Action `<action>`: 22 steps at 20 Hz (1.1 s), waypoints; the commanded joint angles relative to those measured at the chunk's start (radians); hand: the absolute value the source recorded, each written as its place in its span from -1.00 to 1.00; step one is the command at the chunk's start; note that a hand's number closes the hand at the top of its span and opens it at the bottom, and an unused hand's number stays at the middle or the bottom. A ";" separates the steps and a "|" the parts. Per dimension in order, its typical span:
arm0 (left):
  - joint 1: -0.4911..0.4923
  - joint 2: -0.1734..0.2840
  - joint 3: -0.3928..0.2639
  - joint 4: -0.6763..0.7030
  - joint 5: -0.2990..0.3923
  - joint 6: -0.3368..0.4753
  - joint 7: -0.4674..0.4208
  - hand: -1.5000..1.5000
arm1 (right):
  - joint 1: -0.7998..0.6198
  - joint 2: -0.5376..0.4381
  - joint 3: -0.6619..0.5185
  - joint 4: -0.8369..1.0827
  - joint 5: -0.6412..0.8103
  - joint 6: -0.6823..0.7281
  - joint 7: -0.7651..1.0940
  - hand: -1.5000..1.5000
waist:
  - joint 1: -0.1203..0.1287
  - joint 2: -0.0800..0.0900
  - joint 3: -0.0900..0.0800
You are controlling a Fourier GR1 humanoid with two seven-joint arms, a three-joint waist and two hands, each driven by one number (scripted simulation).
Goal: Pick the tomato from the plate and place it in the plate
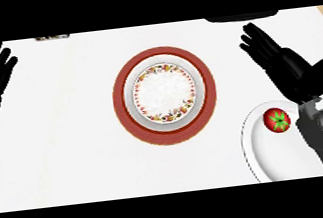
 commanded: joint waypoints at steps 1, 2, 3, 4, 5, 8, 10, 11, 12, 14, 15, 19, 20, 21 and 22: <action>0.012 -0.046 -0.029 0.036 -0.066 -0.007 -0.008 0.00 | 0.007 0.060 0.043 -0.027 0.070 -0.017 -0.005 -1.00 | 0.005 -0.023 0.005; 0.025 -0.060 -0.037 0.014 -0.088 0.038 0.002 0.00 | 0.025 0.051 0.051 -0.025 0.069 0.037 -0.068 -1.00 | 0.006 -0.023 0.005; -0.011 -0.066 -0.058 0.142 -0.123 0.033 -0.045 0.00 | 0.022 0.106 0.128 -0.140 0.106 -0.031 -0.044 -1.00 | -0.014 -0.022 0.004; 0.019 -0.079 -0.090 0.125 -0.165 0.067 -0.041 0.00 | 0.065 0.092 0.161 -0.196 0.131 -0.007 -0.075 -1.00 | -0.019 -0.025 0.004; 0.047 -0.069 -0.089 0.110 -0.173 0.068 -0.038 0.00 | 0.125 0.100 0.193 -0.256 0.158 -0.009 -0.122 -1.00 | -0.019 -0.029 0.005; 0.072 -0.067 -0.102 0.118 -0.137 0.039 -0.007 0.00 | -0.093 -0.230 0.213 -0.245 0.501 0.077 -0.164 1.00 | -0.018 -0.076 -0.027; 0.085 -0.094 -0.125 0.114 -0.156 0.064 -0.002 0.00 | 0.043 -0.189 0.301 -0.236 0.656 -0.034 -0.244 1.00 | -0.028 -0.034 0.004; 0.082 -0.116 -0.139 0.133 -0.189 0.094 -0.011 0.00 | 0.169 -0.105 0.318 -0.196 0.673 -0.138 -0.308 -1.00 | -0.026 -0.023 0.007; 0.101 -0.131 -0.144 0.151 -0.193 0.077 -0.066 0.00 | 0.267 -0.061 0.318 -0.162 0.624 -0.162 -0.376 -1.00 | -0.019 -0.021 0.007; 0.082 -0.183 -0.186 0.192 -0.247 0.118 -0.077 0.00 | 0.310 -0.085 0.347 -0.102 0.687 -0.176 -0.513 -1.00 | -0.015 -0.020 0.006; 0.106 -0.152 -0.155 0.149 -0.211 0.086 -0.071 0.00 | 0.390 -0.110 0.342 -0.104 0.714 -0.225 -0.602 -1.00 | -0.013 -0.024 0.007; 0.065 -0.195 -0.159 0.227 -0.233 0.098 -0.098 0.00 | 0.384 -0.136 0.301 -0.011 0.848 -0.372 -0.723 -1.00 | -0.006 -0.021 0.006; 0.051 -0.176 -0.151 0.171 -0.231 0.100 -0.049 0.00 | 0.412 -0.147 0.275 -0.075 0.853 -0.415 -0.716 -1.00 | -0.008 -0.026 0.006; 0.081 -0.216 -0.174 0.256 -0.264 0.114 -0.122 0.00 | 0.464 -0.180 0.265 -0.163 0.846 -0.419 -0.711 -1.00 | -0.020 -0.025 0.004; 0.062 -0.172 -0.141 0.210 -0.228 0.067 -0.078 0.00 | 0.456 -0.225 0.198 -0.185 0.783 -0.382 -0.751 -1.00 | -0.011 -0.026 0.005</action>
